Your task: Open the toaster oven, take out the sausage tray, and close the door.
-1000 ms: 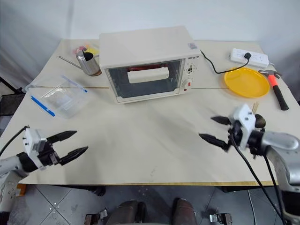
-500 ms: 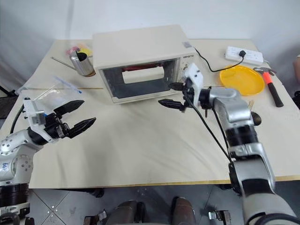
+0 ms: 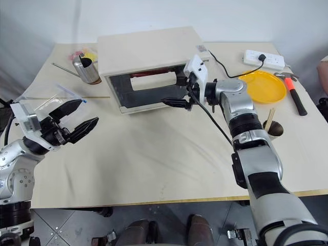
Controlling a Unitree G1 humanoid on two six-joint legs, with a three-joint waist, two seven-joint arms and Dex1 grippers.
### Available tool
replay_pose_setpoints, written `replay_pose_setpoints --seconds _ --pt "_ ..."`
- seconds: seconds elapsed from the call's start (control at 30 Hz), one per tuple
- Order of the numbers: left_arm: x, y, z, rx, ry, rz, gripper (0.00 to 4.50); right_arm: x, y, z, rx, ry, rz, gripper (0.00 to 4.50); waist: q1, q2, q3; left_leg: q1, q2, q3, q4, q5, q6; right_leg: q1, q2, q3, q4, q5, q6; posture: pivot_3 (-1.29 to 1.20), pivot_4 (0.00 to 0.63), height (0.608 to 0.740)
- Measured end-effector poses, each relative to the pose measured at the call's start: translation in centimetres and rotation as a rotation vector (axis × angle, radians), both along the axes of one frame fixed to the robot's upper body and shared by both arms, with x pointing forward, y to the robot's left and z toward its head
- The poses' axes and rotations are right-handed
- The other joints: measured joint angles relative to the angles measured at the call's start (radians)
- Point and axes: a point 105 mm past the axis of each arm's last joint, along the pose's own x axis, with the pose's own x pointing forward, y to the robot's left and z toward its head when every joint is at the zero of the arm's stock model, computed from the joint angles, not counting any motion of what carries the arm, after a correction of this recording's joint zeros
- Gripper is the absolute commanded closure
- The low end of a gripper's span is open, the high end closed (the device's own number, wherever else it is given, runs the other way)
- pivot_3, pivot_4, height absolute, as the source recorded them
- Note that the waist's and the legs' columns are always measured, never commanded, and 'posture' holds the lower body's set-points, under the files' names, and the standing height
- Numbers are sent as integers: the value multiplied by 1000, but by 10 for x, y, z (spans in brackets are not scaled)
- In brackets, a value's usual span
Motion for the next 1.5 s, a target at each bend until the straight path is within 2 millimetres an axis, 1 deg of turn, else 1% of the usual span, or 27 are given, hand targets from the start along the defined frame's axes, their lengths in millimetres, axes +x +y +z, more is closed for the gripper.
replay_pose_setpoints --seconds 0.03,0.13,0.27,0.37,0.43,0.47,0.57,0.63,0.73,0.77,0.8,0.87,0.93,0.97,1.13,1.27,1.33,1.47,1.5 --pt "0 2 0 -5 12 13 21 -5 1 2 -8 -8 33 0 -1 0 0 0 0 0 0 0 0 0 0 0 0 0 0 0 150 740" --pt "2 12 4 1 41 59 21 -18 -3 -7 -45 3 100 0 -2 0 0 0 0 -1 0 0 -1 0 0 0 0 0 0 0 150 740" --pt "7 17 15 9 29 71 21 -28 -7 -16 -70 11 130 0 1 1 1 0 0 -1 0 0 -1 0 0 0 1 0 0 0 150 740" --pt "10 18 22 7 13 71 21 -31 -7 -20 -77 19 141 0 0 1 1 0 0 0 0 0 -1 0 0 0 0 0 0 0 150 740" --pt "13 18 25 7 13 59 422 -33 -7 -21 -79 17 144 0 -1 1 1 0 0 0 0 0 -1 -1 0 0 0 0 0 0 150 740" --pt "13 18 26 9 14 54 496 -33 -7 -21 -81 17 144 0 -1 1 1 0 0 0 0 0 -1 -1 0 -1 0 0 0 0 150 740" --pt "16 16 27 16 24 23 1281 -35 -7 -21 -85 17 146 0 -1 1 1 0 0 0 -1 -1 -1 -1 0 -1 1 0 0 0 150 740" --pt "22 10 29 11 42 -19 1823 -37 -10 -22 -92 16 141 0 3 0 2 0 0 -1 -1 -1 -1 -1 1 -1 1 0 0 0 150 740" --pt "39 -7 45 -5 38 -121 2674 -43 -14 -30 -104 22 140 0 9 0 2 -1 -1 -1 1 -1 -1 0 1 -2 2 0 0 0 150 740" --pt "48 -21 52 -3 31 -181 2977 -47 -13 -36 -108 34 147 0 7 0 2 -1 -1 0 1 -1 -1 0 1 -1 1 0 0 0 150 740" --pt "53 -30 52 4 40 -214 3241 -49 -11 -39 -110 45 151 0 5 0 2 -1 -1 0 1 -1 -1 -1 0 -1 1 0 0 0 150 740" --pt "63 -39 45 0 68 -240 3764 -52 -9 -41 -112 51 152 0 0 0 2 -1 -1 2 -1 -1 -1 -3 1 -2 1 0 0 0 150 740" --pt "69 -40 39 0 96 -244 4373 -54 -8 -39 -111 44 147 0 0 0 2 -1 -1 1 -1 -1 -2 -3 3 -3 2 0 0 0 150 740" --pt "71 -40 36 6 108 -252 4463 -55 -8 -39 -109 42 143 0 1 0 2 -1 -1 1 -1 -1 -2 -4 3 -3 2 0 0 0 150 740" --pt "73 -52 14 81 194 -335 4463 -57 -12 -37 -107 38 97 0 5 0 2 -2 -1 1 -1 -2 -2 -4 2 -3 3 0 0 0 150 740" --pt "71 -61 4 121 230 -384 4463 -62 -19 -46 -116 65 55 0 11 -1 2 -3 -1 1 1 -2 -2 -3 1 -3 4 0 0 0 150 740" --pt "71 -66 1 124 240 -400 4463 -65 -27 -50 -138 73 22 0 21 -1 2 -4 -1 1 2 -2 -2 -3 1 -3 4 0 0 0 150 740" --pt "72 -67 -6 135 266 -406 4463 -67 -49 -55 -218 61 -47 0 34 -1 3 -4 -1 2 3 -2 -1 -2 1 -4 3 0 0 0 150 740" --pt "72 -69 -9 147 278 -413 4463 -67 -63 -59 -298 44 -92 0 38 -1 3 -4 -2 3 5 -2 -1 -2 1 -3 3 0 0 0 150 740"
